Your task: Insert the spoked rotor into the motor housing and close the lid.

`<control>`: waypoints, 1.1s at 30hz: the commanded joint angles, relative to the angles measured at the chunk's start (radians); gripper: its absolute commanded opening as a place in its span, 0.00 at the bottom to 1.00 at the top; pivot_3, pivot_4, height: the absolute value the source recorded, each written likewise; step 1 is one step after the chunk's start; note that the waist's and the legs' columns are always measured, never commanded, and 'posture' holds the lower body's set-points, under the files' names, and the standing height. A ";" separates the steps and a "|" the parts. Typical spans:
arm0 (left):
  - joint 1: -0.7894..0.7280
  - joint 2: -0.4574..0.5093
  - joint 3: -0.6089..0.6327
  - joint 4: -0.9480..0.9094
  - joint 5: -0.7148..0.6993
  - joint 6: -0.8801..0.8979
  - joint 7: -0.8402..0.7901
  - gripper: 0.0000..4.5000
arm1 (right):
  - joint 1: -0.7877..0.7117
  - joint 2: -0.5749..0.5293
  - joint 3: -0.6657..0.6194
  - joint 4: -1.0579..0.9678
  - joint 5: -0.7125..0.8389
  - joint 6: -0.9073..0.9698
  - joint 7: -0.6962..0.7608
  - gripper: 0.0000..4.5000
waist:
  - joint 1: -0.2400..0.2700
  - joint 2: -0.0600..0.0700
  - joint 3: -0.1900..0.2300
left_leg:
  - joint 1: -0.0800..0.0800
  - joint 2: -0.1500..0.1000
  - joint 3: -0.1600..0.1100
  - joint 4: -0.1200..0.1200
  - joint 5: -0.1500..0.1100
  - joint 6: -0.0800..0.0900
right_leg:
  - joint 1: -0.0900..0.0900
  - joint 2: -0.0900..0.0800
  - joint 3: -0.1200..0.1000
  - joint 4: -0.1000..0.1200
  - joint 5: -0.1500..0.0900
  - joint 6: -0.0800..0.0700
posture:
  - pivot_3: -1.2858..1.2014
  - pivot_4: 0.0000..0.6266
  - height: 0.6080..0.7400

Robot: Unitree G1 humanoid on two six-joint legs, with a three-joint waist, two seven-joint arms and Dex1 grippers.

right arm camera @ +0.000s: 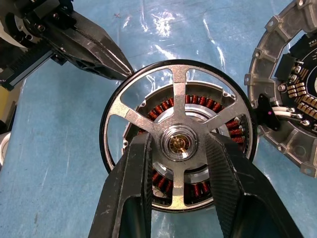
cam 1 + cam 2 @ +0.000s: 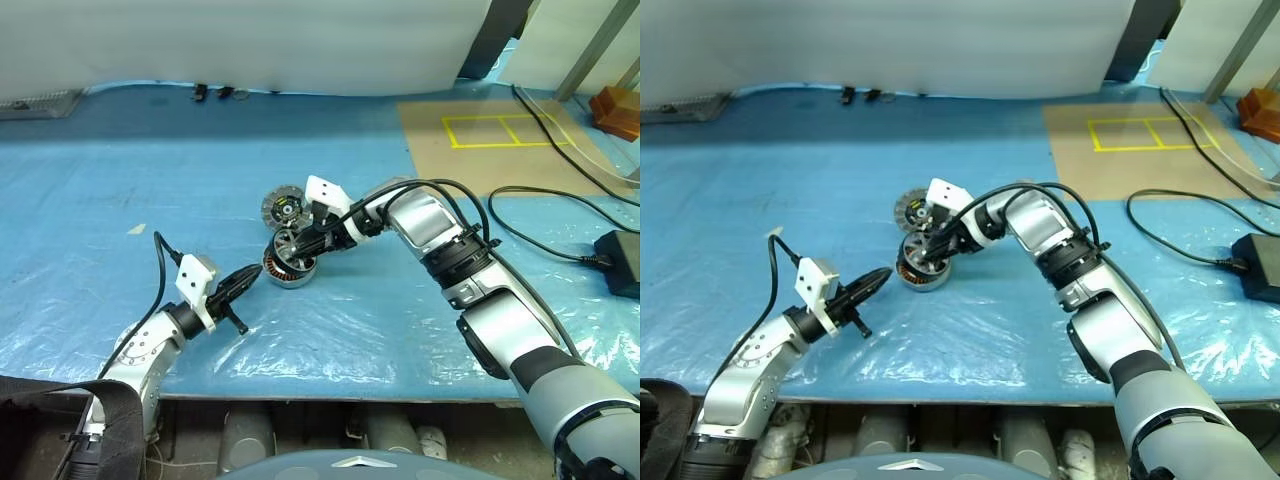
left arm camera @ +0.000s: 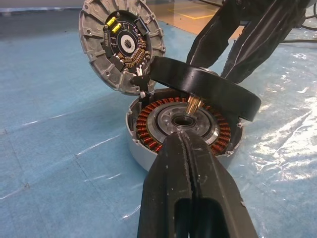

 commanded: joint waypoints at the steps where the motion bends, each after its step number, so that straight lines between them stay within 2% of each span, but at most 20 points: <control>1: 0.006 0.018 0.030 -0.036 -0.015 -0.007 -0.001 0.00 | 0.007 0.010 -0.003 -0.039 0.004 -0.008 -0.005 0.27 | 0.000 0.000 0.000 | 0.000 0.000 0.000 0.000 0.000 0.000 | 0.000 0.000 0.000 0.000 0.000 0.000 | 0.52 0.24 1.00; 12: 0.037 0.053 0.087 -0.045 -0.028 -0.009 -0.005 0.00 | 0.013 0.022 -0.001 -0.008 -0.004 -0.025 -0.017 0.27 | -0.001 0.000 0.000 | 0.001 0.000 0.000 0.000 0.000 0.000 | 0.000 0.000 0.000 0.001 0.000 0.000 | 0.52 0.24 1.00; 21: 0.010 0.047 0.065 -0.057 -0.025 0.008 -0.003 0.00 | 0.016 0.039 -0.033 0.018 -0.013 -0.054 -0.057 0.94 | 0.000 0.000 0.000 | 0.001 0.000 0.000 0.000 0.000 0.000 | 0.000 0.000 0.000 0.001 0.000 0.000 | 0.52 0.24 1.00; 22: 0.006 0.048 0.067 -0.053 -0.025 0.009 -0.006 0.00 | 0.011 0.043 -0.049 0.016 0.000 -0.047 -0.060 0.99 | 0.000 0.000 0.000 | 0.001 0.000 0.000 0.000 0.000 0.000 | 0.000 0.000 0.000 0.001 0.000 0.000 | 0.52 0.24 1.00; 25: -0.005 0.052 0.069 -0.039 -0.025 0.007 -0.013 0.00 | -0.003 0.050 -0.095 0.004 0.037 -0.025 -0.061 0.99 | -0.001 0.000 0.000 | 0.001 0.000 0.000 0.000 0.000 0.000 | 0.000 0.000 0.000 0.001 0.000 0.000 | 0.52 0.24 1.00; 26: -0.008 0.053 0.069 -0.034 -0.024 0.006 -0.017 0.00 | -0.005 0.053 -0.113 0.000 0.048 -0.019 -0.066 0.95 | -0.001 0.000 0.000 | 0.001 0.000 0.000 0.000 0.000 0.000 | 0.000 0.000 0.000 0.001 0.000 0.000 | 0.52 0.24 1.00; 28: -0.014 0.052 0.066 -0.026 -0.021 0.004 -0.021 0.00 | -0.004 0.053 -0.127 -0.011 0.058 -0.013 -0.065 0.84 | 0.000 0.000 0.000 | 0.001 0.000 0.000 0.000 0.000 0.000 | 0.000 0.000 0.000 0.001 0.000 0.000 | 0.52 0.24 1.00; 33: -0.039 0.048 0.054 -0.004 -0.012 -0.001 -0.033 0.00 | 0.034 0.069 -0.154 -0.049 0.089 0.007 -0.082 0.44 | 0.000 0.000 0.000 | 0.001 0.000 0.000 0.000 0.000 0.000 | 0.000 0.000 0.000 0.001 0.000 0.000 | 0.52 0.24 1.00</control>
